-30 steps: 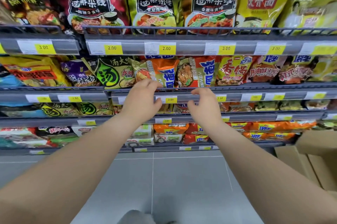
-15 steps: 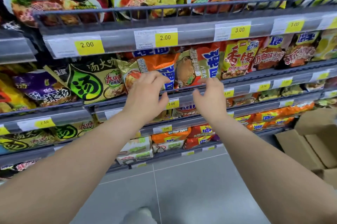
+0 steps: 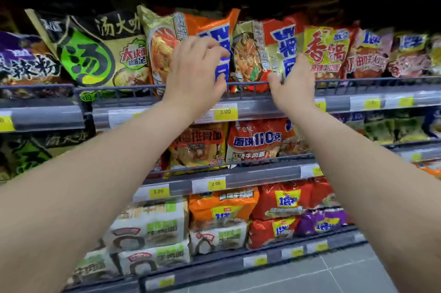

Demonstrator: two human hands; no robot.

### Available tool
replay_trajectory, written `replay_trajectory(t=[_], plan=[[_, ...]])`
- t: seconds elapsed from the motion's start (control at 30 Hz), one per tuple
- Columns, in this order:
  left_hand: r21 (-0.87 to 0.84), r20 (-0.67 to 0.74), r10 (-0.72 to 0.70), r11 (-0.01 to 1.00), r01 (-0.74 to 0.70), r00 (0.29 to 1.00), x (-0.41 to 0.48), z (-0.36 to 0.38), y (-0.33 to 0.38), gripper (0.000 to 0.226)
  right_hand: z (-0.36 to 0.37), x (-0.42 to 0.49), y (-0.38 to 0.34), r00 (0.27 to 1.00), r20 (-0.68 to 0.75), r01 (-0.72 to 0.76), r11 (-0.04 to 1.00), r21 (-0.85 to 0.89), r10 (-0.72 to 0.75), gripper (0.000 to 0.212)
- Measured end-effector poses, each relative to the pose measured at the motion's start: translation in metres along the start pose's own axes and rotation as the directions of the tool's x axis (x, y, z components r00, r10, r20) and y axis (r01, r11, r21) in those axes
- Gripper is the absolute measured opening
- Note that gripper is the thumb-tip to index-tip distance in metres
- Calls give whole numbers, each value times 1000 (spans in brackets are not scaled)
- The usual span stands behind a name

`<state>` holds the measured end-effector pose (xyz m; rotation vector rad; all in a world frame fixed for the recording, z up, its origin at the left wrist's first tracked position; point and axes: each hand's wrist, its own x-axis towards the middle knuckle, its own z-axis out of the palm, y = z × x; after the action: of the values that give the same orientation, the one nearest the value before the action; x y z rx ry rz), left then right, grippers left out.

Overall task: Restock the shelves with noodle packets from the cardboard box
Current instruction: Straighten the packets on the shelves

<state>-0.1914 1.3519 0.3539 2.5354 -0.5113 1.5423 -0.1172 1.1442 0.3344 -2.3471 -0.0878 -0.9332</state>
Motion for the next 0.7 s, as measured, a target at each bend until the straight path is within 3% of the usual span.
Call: replay_trajectory(t=[0.1,0.23,0.47,0.53,0.6,0.7], plan=[[160,54,-13,987,4,998,13,-6,-2,55,-5,2,-2,998,15,-68,998,3,67,79],[308,240,-186,945,106,953,37,-14,-6,84,-18,9,-16,978,96,-187,982,34,183,85],[533,214,-174,846,34,961,46,-22,-8,102,-24,20,-26,941,158,-306,951,33,298,78],[587,181,-182,808,42,966,45,-28,-3,100,-23,18,-28,945,163,-289,957,12,284,74],[587,146,-175,808,57,974,42,-30,0,80,-23,15,-28,960,112,-266,961,79,257,75],[556,52,-175,823,117,983,31,-30,-2,59,-23,8,-32,972,72,-236,896,377,225,64]])
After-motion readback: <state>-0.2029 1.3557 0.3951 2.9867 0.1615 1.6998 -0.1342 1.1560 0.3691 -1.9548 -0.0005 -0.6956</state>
